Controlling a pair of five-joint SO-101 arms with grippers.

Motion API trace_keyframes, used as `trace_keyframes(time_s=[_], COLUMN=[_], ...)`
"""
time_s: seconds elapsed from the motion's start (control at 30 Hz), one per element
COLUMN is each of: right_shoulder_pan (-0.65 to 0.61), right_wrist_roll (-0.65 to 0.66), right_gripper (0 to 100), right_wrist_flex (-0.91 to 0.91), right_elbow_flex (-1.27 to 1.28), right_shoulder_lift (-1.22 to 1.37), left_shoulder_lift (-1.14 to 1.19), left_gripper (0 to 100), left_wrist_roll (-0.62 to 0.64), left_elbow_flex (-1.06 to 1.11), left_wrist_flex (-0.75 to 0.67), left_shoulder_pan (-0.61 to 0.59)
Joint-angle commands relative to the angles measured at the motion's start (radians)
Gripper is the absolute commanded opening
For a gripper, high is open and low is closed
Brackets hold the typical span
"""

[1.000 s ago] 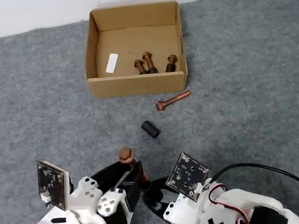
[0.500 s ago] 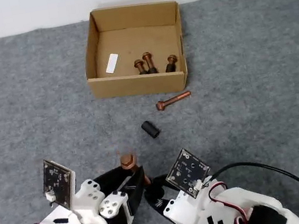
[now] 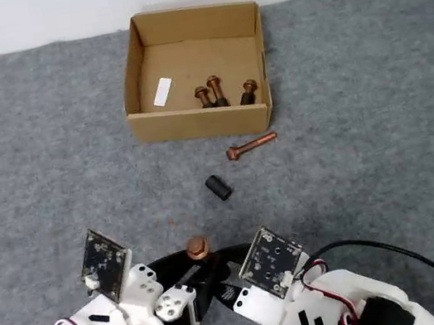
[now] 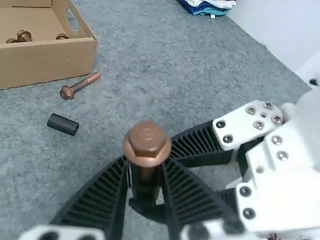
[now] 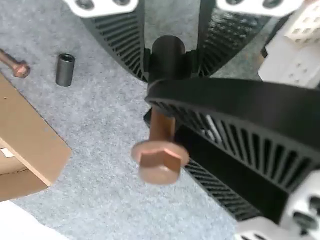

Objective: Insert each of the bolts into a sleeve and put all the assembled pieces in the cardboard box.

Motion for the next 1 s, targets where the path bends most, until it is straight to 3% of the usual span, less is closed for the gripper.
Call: trace_keyframes(time_s=[0.0, 0.27, 0.73, 0.87, 0.97], right_shoulder_pan=[0.019, 0.068, 0.105, 0.216, 0.363], right_wrist_roll=[0.043, 0.164, 0.181, 0.172, 0.074], right_gripper=[0.8, 0.8, 0.8, 0.8, 0.8], right_wrist_flex=[-0.05, -0.047, -0.038, -0.038, -0.038], right_elbow_flex=[-0.063, -0.118, -0.117, -0.114, -0.132], right_shoulder_lift=[-0.005, -0.005, -0.004, -0.002, 0.05], left_shoulder_lift=[0.008, 0.008, 0.008, 0.008, 0.006], left_gripper=[3, 21, 22, 21, 13], left_wrist_roll=[-0.044, -0.043, -0.077, -0.077, -0.083], left_elbow_flex=[0.031, 0.038, -0.113, -0.18, -0.214], left_wrist_flex=[0.014, 0.014, 0.012, 0.012, 0.012], left_shoulder_pan=[0.015, -0.002, -0.186, -0.247, -0.316])
